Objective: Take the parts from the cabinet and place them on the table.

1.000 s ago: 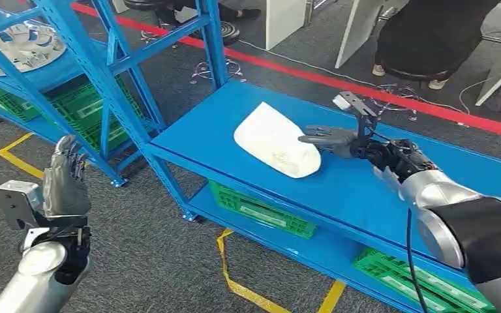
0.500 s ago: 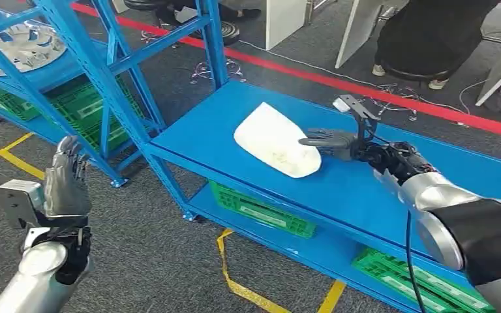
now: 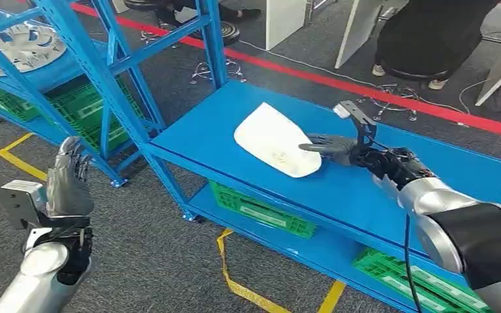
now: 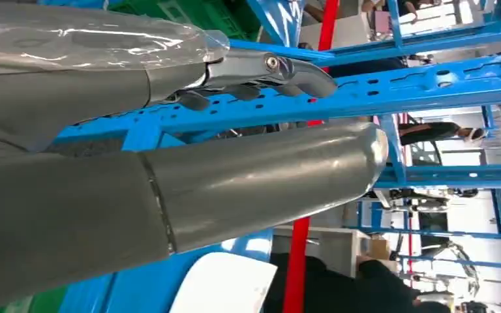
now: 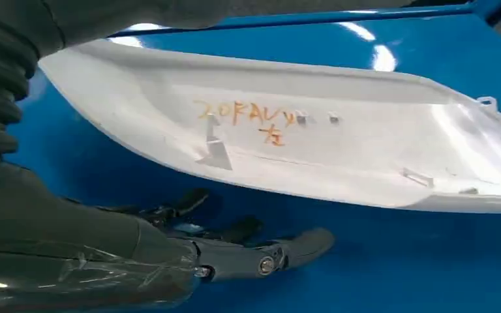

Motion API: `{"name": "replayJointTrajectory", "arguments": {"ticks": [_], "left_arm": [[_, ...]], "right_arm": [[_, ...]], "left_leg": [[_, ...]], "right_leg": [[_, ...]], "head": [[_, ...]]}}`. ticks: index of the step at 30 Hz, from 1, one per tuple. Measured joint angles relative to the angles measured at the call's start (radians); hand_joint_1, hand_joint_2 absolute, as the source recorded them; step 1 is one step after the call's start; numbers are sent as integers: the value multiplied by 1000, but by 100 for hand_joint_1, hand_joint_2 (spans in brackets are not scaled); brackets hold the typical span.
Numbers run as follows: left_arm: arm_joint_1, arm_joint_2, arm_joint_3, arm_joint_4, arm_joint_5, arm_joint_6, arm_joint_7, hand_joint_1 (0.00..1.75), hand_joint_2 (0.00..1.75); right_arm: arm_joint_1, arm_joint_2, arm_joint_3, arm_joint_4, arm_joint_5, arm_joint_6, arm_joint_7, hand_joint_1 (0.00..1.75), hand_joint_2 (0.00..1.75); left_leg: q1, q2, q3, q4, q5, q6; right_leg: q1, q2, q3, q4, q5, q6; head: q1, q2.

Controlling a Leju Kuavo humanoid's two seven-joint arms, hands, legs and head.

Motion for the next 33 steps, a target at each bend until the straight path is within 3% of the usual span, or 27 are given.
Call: {"name": "replayJointTrajectory", "arguments": {"ticks": [12, 25, 33], "left_arm": [[3, -1, 0, 0, 0, -5, 0, 0, 0], [33, -1, 0, -9, -4, 11, 22, 0, 0], [34, -1, 0, -14, -6, 9, 39, 0, 0]], "right_arm": [[13, 12, 0, 0, 10, -1, -6, 0, 175], [31, 47, 26, 0, 137, -34, -68, 0, 175], [28, 52, 63, 0, 188, -50, -59, 0, 175]], "left_leg": [[0, 0, 0, 0, 0, 0], [0, 0, 1, 0, 0, 0], [0, 0, 2, 0, 0, 0]], "right_leg": [[0, 0, 0, 0, 0, 0], [0, 0, 2, 0, 0, 0], [0, 0, 3, 0, 0, 0]], "head": [[0, 0], [0, 0], [1, 0]]}}
